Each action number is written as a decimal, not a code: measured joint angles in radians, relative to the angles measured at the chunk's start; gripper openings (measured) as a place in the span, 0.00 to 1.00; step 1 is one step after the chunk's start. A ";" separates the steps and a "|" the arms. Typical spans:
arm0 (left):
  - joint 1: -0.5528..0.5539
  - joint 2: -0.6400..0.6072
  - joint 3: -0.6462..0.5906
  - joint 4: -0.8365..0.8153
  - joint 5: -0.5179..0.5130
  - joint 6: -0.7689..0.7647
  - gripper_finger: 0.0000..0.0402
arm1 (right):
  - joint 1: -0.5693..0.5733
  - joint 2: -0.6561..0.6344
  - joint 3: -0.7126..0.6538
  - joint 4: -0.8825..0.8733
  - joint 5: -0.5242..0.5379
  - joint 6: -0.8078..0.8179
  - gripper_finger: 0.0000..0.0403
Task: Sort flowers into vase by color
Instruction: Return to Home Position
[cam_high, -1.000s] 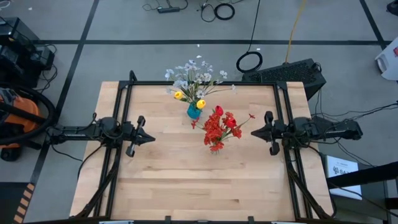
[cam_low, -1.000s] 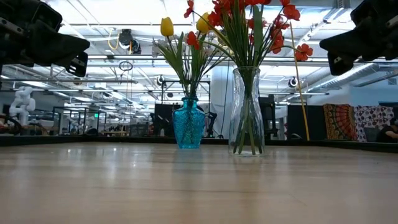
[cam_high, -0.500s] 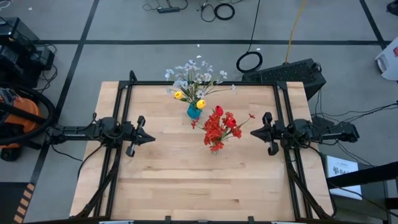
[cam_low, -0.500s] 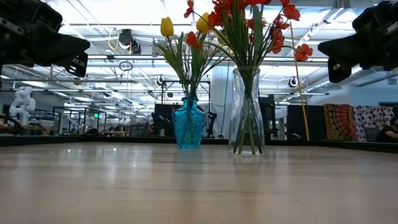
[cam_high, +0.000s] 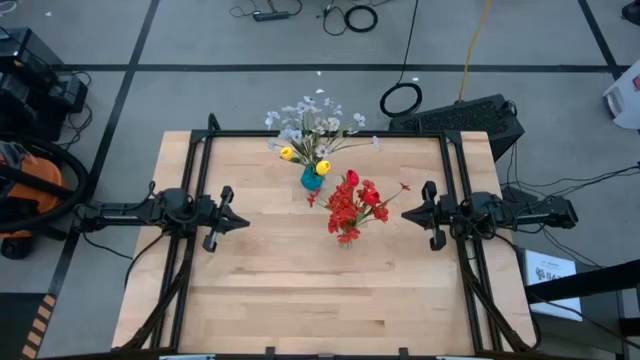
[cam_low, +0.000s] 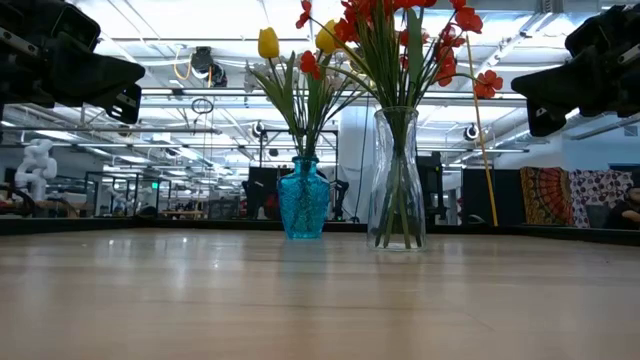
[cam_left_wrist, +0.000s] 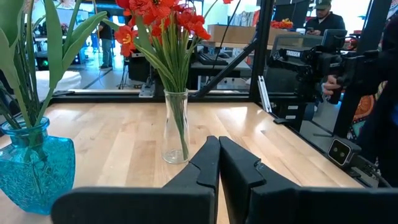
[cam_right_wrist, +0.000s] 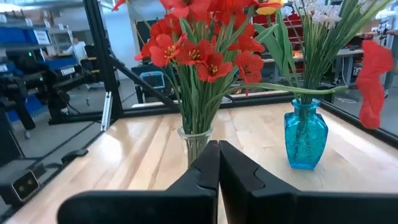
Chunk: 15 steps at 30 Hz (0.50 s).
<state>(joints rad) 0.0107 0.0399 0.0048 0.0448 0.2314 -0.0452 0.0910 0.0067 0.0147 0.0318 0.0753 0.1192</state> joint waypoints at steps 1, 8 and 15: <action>0.000 0.000 0.000 0.000 0.000 0.000 0.03 | 0.000 0.000 0.000 0.000 0.000 0.013 0.00; 0.000 0.000 0.000 0.000 0.000 0.000 0.03 | 0.000 0.000 0.000 -0.001 0.002 0.134 0.00; 0.000 0.000 0.000 0.000 0.000 0.000 0.03 | 0.000 0.000 0.000 -0.002 0.002 0.158 0.00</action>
<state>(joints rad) 0.0105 0.0399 0.0048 0.0448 0.2314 -0.0452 0.0911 0.0067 0.0151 0.0296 0.0769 0.2771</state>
